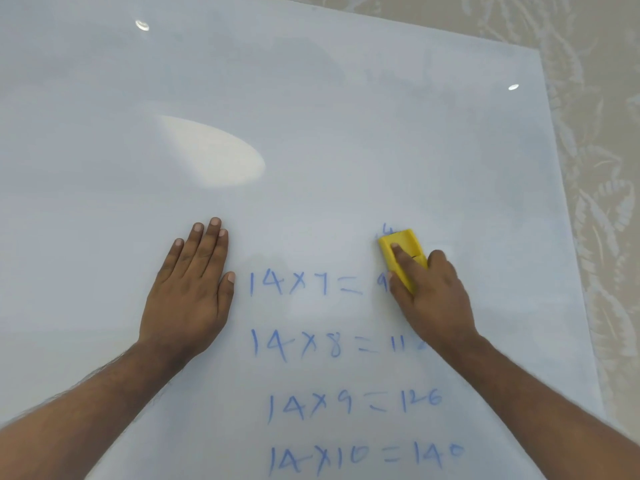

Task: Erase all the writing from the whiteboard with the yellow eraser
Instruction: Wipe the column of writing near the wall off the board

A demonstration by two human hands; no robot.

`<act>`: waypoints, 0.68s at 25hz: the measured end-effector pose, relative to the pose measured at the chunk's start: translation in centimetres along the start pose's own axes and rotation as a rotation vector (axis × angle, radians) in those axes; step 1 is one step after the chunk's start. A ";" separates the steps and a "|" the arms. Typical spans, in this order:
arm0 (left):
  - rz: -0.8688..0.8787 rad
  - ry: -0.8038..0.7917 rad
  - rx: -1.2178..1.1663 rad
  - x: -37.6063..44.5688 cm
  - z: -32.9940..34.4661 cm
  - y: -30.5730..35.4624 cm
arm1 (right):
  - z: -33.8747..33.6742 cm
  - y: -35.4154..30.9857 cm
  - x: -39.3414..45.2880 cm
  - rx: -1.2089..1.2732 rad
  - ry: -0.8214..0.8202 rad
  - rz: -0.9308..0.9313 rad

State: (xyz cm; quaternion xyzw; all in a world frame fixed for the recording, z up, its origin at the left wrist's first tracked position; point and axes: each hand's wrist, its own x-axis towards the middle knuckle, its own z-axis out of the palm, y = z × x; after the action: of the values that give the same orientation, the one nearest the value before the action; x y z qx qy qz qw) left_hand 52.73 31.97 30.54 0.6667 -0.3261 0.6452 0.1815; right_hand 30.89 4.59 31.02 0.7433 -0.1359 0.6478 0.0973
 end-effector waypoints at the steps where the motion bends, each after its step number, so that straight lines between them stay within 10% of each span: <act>1: -0.002 0.004 0.001 0.0 0.0 0.1 | 0.1 0.3 1.0 0.016 0.008 0.053; 10: -0.006 0.000 0.005 -1.0 0.1 0.1 | 0.2 -0.2 -2.8 0.033 -0.036 -0.099; 17: -0.025 -0.014 0.006 -1.6 0.2 0.4 | 0.4 0.8 0.3 0.084 -0.003 0.138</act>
State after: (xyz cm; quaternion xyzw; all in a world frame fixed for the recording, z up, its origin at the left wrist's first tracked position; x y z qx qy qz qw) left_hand 52.65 31.83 28.86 0.6759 -0.3171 0.6391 0.1852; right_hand 31.01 3.72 31.27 0.7365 -0.1597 0.6570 0.0207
